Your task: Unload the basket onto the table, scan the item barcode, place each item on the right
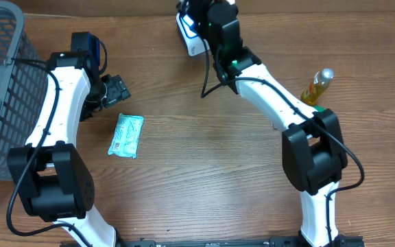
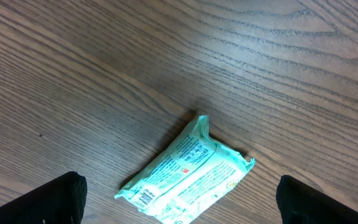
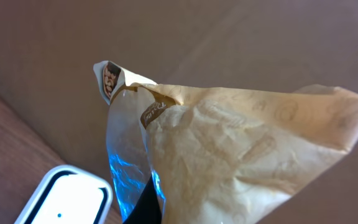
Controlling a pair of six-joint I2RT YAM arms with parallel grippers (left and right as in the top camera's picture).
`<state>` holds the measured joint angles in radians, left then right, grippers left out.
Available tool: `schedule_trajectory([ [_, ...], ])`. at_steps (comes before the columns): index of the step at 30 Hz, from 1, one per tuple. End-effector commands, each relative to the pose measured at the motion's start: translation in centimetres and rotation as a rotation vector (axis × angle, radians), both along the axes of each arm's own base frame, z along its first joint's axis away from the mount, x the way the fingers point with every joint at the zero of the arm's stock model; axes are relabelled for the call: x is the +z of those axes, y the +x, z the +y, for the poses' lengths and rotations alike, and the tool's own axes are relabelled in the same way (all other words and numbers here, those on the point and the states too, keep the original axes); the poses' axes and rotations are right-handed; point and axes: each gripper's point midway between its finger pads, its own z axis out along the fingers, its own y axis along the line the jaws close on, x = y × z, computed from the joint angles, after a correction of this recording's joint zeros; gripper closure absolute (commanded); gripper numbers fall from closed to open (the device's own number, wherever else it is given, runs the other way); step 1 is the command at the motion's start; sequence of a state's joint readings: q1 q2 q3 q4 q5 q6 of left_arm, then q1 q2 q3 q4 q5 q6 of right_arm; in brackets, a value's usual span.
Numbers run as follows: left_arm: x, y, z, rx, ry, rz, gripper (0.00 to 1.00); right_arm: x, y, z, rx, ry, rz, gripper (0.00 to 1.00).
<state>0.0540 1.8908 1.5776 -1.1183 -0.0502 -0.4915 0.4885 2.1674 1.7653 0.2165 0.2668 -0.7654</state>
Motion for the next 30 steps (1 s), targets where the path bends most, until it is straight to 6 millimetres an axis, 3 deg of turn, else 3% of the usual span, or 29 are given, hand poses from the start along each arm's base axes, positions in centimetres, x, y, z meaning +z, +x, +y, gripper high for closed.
schedule_trajectory([
  [1, 0.8, 0.4, 0.2, -0.005, 0.014, -0.023, 0.01, -1.1, 0.2, 1.0, -0.003, -0.055, -0.010, 0.96],
  [10, 0.8, 0.4, 0.2, -0.005, 0.014, -0.023, 0.00, -5.8, 0.9, 1.6, 0.002, -0.088, 0.050, 0.96],
  [17, 0.8, 0.4, 0.2, -0.005, 0.014, -0.023, 0.01, -6.8, 0.8, 1.8, 0.005, -0.094, 0.069, 0.96],
  [30, 0.8, 0.4, 0.2, -0.005, 0.014, -0.023, 0.00, -8.7, -0.9, 4.1, 0.050, -0.138, 0.138, 0.96],
])
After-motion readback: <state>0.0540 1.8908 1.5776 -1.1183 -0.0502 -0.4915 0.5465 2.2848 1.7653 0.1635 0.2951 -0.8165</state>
